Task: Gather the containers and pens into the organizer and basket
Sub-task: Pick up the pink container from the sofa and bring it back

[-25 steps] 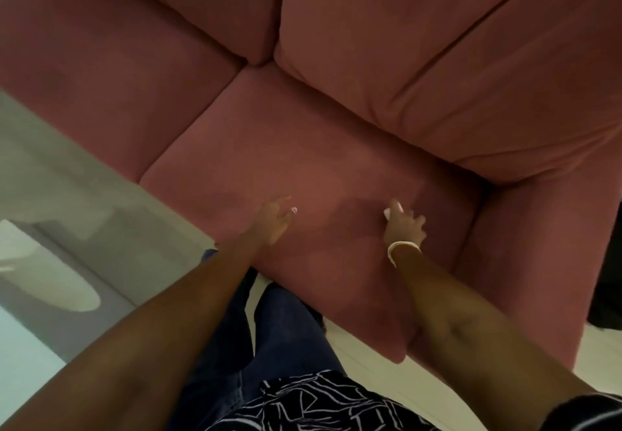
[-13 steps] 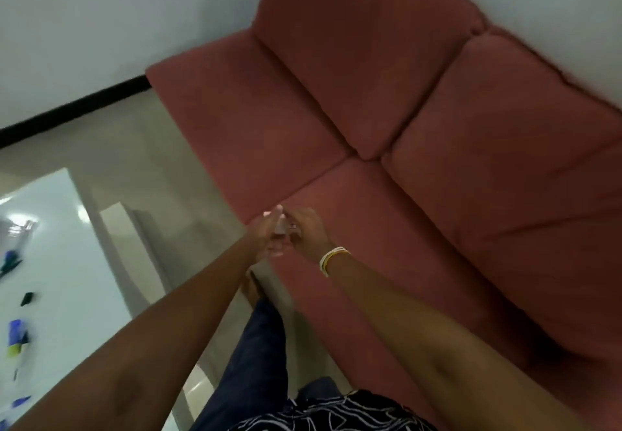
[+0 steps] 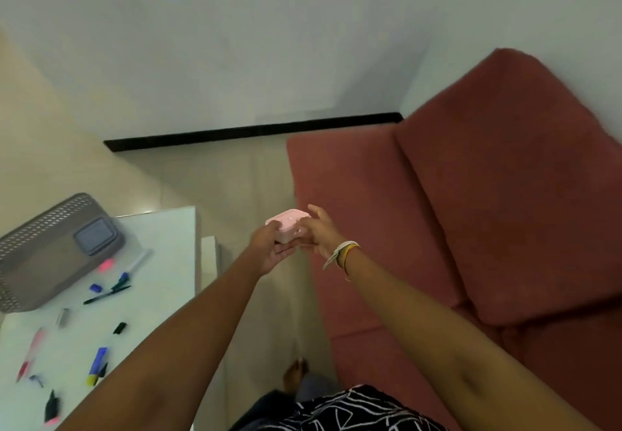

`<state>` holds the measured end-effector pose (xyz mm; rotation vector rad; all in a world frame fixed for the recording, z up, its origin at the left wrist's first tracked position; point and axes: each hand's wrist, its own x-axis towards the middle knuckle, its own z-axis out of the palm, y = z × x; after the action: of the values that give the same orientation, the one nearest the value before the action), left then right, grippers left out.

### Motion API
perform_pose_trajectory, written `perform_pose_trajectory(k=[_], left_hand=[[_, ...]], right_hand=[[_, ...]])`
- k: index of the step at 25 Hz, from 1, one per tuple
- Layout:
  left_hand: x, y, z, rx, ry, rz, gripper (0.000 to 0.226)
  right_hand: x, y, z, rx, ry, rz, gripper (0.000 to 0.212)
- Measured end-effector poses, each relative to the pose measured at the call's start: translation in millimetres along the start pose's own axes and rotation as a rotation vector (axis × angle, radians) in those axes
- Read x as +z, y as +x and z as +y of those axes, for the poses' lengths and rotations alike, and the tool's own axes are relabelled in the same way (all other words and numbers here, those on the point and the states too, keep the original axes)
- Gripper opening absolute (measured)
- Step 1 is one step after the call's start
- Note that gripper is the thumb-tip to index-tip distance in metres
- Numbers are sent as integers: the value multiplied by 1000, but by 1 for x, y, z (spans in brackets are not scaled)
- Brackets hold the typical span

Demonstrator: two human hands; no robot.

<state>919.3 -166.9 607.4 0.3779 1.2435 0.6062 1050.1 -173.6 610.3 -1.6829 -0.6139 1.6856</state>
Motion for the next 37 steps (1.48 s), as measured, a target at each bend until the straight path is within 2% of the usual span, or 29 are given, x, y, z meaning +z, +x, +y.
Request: perform_pose_trajectory(k=[3,7,12,17,21,26,29,32,37], left_hand=[[-26,32,54,17,-129,53,37],[-63,80,122,69,-199,132,41],[-107,170,228,83,-239,263,28],[-140,237,338,141,-239,318,32],[-178,274,403,144,-372,303,38],[-244,330,486,218,-512,317,40],[-287,357,532,243,-581,356,41],[-322,370,561,271,-649,396,43],[-377,368,593,303,-860,596,38]], right_hand=[[42,54,-48,-10,-12,-31,43],[97,127,-104,-47,-111,-51,35],[159,252,-186,-58,-263,-152,28],[222,352,-279,-85,-345,-228,30],[281,415,-333,-93,-499,-352,29],[380,502,-390,-135,-682,-473,47],[444,542,-413,-120,-813,-500,57],[493,571,-429,-80,-898,-551,57],[576,584,-441,-46,-1019,-739,54]])
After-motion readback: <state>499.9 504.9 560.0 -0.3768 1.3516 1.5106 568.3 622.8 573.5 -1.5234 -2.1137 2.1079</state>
